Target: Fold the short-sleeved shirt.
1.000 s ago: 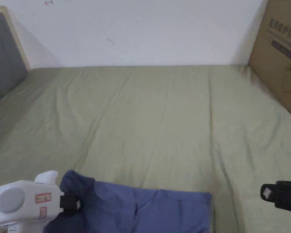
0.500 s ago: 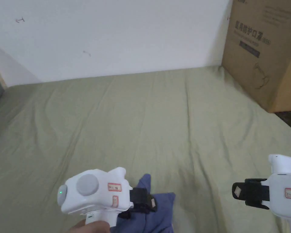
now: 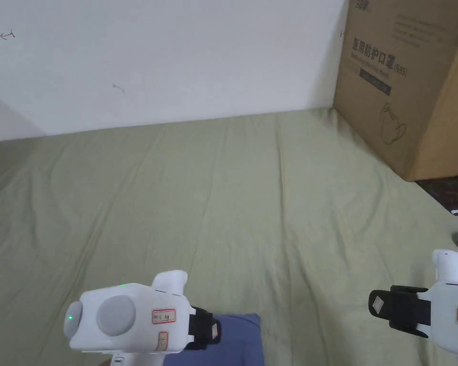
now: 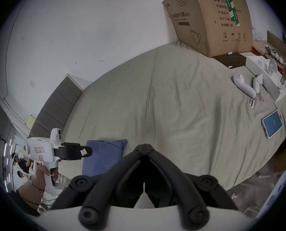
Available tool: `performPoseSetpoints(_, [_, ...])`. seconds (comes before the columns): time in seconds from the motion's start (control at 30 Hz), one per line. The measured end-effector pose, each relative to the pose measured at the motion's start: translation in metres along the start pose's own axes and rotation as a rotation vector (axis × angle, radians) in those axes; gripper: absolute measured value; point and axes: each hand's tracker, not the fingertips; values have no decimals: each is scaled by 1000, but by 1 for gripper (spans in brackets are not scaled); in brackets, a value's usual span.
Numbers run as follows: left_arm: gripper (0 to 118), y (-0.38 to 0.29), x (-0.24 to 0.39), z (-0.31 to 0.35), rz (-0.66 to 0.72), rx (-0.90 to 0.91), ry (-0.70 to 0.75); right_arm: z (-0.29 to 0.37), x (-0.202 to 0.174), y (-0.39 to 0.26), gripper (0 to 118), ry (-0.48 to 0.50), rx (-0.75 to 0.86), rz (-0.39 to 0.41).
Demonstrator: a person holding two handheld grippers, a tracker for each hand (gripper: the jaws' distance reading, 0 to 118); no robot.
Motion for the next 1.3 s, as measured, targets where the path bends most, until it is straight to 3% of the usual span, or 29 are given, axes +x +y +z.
performPoseSetpoints(0.07, [1, -3, -3, -26, 52, -50, -32, 25, -30, -38, 0, 7, -2, -13])
performPoseSetpoints(0.1, [1, -6, -2, -41, 51, -85, -53, -1, 3, 3, 0, 27, -63, -64])
performPoseSetpoints(0.2, [1, -16, -3, -98, 53, -213, -90, 30, -33, -34, 0, 16, -73, -62])
performPoseSetpoints(0.23, [1, -20, -3, -114, 59, -248, -75, -1, 7, 8, 0, 24, -136, -119])
performPoseSetpoints(0.33, [1, -17, -2, -126, 215, -197, -235, 26, -16, -14, 0, 15, -141, -117])
performPoseSetpoints(0.37, [1, -16, 5, -128, 221, -199, -261, 5, 11, 12, 0, 25, -186, -151])
performPoseSetpoints(0.43, [1, -18, 23, -126, 128, -206, -250, 13, 5, 8, 0, 18, -188, -152])
performPoseSetpoints(0.53, [1, -18, 43, -92, -25, -117, -177, 6, 20, 18, 0, 19, -200, -185])
performPoseSetpoints(0.6, [1, -18, 41, -52, -51, -15, -186, 18, 12, 16, 0, 23, -180, -191])
performPoseSetpoints(0.63, [1, -19, 39, -30, -2, 56, -227, 4, 28, 23, 0, 28, -181, -202])
performPoseSetpoints(0.77, [1, -32, 1, 63, 77, 276, -225, -7, 22, 27, 0, 68, -188, -192])
performPoseSetpoints(0.9, [1, -58, -42, 124, 163, 399, -131, -55, -5, 15, 0, 213, -305, -210])
performPoseSetpoints(1.1, [1, -95, -90, 147, 291, 427, -16, -160, -68, -24, 0, 378, -614, -168])
performPoseSetpoints(1.17, [1, -102, -103, 144, 342, 417, -35, -193, -72, -37, 0, 373, -694, -181])
performPoseSetpoints(1.27, [2, -107, -123, 132, 394, 382, -91, -214, -64, -51, 0, 306, -691, -95])
performPoseSetpoints(1.3, [7, -107, -130, 125, 395, 368, -113, -217, -55, -55, 0, 277, -703, -83])
